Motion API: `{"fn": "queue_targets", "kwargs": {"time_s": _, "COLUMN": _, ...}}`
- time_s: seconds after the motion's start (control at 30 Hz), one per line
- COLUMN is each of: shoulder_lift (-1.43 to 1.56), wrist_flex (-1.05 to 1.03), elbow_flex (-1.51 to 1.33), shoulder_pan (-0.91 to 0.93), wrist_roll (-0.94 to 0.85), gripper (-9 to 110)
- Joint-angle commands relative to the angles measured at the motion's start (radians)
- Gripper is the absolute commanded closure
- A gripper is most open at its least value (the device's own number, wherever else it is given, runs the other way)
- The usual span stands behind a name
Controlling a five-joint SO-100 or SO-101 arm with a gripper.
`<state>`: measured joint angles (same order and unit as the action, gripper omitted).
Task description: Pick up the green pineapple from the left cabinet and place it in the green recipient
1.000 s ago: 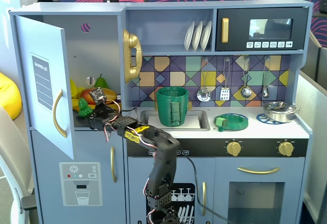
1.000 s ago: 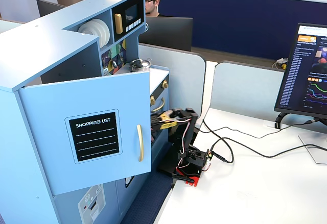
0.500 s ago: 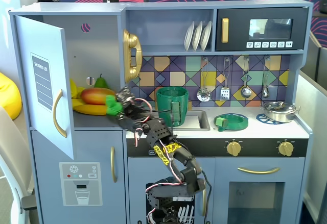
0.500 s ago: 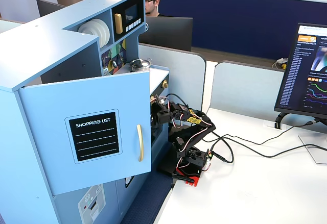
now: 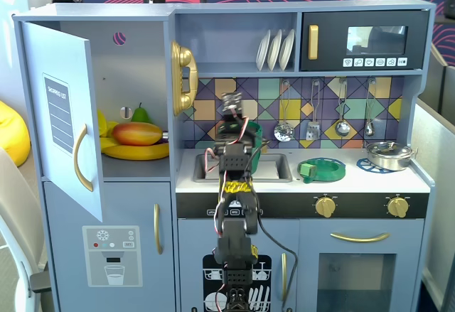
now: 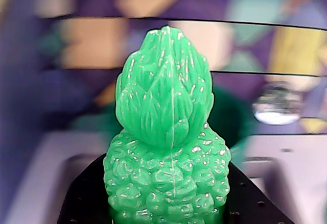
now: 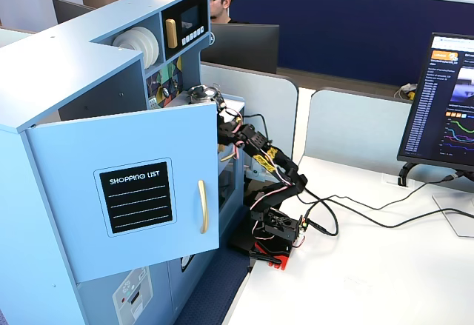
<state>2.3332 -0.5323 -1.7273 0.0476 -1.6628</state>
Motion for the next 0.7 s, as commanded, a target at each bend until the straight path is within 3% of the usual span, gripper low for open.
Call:
{"fn": "queue_targets", "kwargs": {"time_s": 0.0, "shoulder_lift": -0.178, "wrist_flex": 0.086, "elbow_flex": 0.193, "shoulder_pan": 0.067, "wrist_roll": 0.018, "gripper": 101}}
{"fn": "queue_targets", "kwargs": {"time_s": 0.57, "shoulder_lift": -0.591, "wrist_flex": 0.137, "elbow_flex": 0.523, "shoulder_pan": -0.041, "wrist_roll": -0.081, "gripper": 101}}
{"fn": "queue_targets", "kwargs": {"time_s": 0.67, "shoulder_lift": -0.632, "wrist_flex": 0.130, "elbow_flex": 0.572, "shoulder_pan": -0.034, "wrist_roll": -0.034, "gripper": 92}}
